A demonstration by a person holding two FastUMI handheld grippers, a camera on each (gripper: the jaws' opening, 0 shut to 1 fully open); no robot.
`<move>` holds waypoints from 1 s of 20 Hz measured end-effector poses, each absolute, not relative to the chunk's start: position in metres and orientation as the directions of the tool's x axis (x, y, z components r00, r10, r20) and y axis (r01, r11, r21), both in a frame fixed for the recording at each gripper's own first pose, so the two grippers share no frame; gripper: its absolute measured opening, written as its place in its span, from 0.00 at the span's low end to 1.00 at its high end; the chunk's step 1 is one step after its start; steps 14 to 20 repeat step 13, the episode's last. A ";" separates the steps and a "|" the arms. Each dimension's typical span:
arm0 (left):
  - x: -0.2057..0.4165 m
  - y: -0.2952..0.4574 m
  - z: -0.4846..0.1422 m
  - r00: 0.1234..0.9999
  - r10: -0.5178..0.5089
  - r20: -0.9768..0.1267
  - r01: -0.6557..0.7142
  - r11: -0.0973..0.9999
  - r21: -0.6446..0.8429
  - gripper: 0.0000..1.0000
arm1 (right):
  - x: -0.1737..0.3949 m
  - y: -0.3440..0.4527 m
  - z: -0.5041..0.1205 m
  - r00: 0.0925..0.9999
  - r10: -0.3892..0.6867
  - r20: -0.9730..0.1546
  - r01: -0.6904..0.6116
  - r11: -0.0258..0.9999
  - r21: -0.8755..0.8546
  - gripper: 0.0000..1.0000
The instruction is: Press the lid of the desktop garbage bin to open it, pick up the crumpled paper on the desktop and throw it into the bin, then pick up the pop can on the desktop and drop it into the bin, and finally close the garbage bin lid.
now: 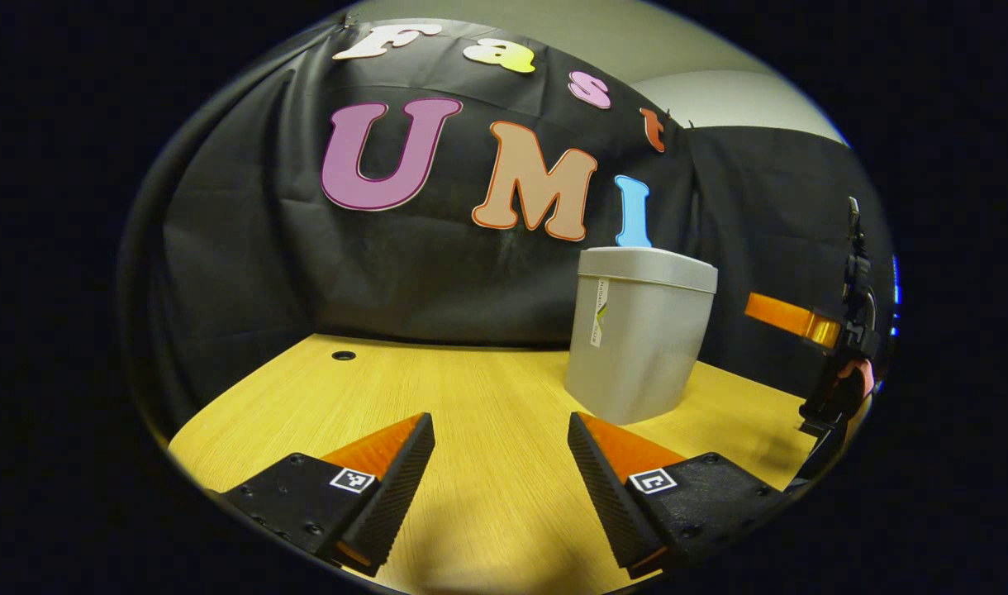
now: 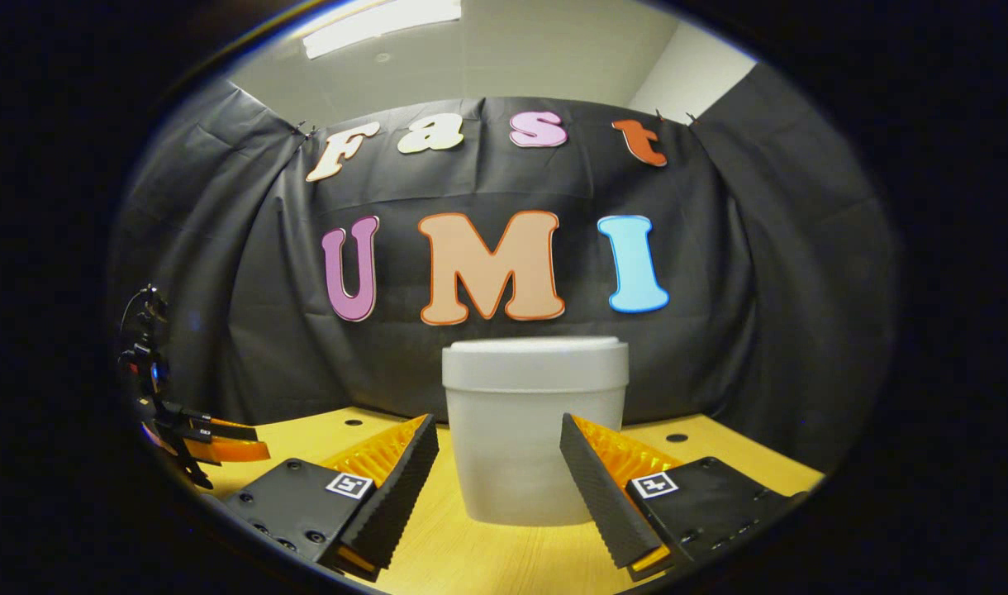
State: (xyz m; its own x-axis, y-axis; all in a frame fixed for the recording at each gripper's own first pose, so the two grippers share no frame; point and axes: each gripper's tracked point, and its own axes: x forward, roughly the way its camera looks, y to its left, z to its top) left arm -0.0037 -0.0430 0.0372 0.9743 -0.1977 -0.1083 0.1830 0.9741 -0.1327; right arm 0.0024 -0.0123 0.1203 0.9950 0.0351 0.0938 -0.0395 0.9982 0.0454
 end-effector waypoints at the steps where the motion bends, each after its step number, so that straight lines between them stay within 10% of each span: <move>1: -0.004 -0.046 0.038 0.974 -0.199 -0.107 0.184 0.974 -0.132 0.95 | 0.001 -0.010 0.112 0.996 0.046 0.081 -0.051 0.997 0.065 0.99; 20: -0.003 -0.060 0.027 0.969 -0.206 -0.133 0.190 0.973 -0.130 0.95 | -0.006 -0.005 0.083 0.996 0.060 0.060 -0.065 0.994 0.087 0.98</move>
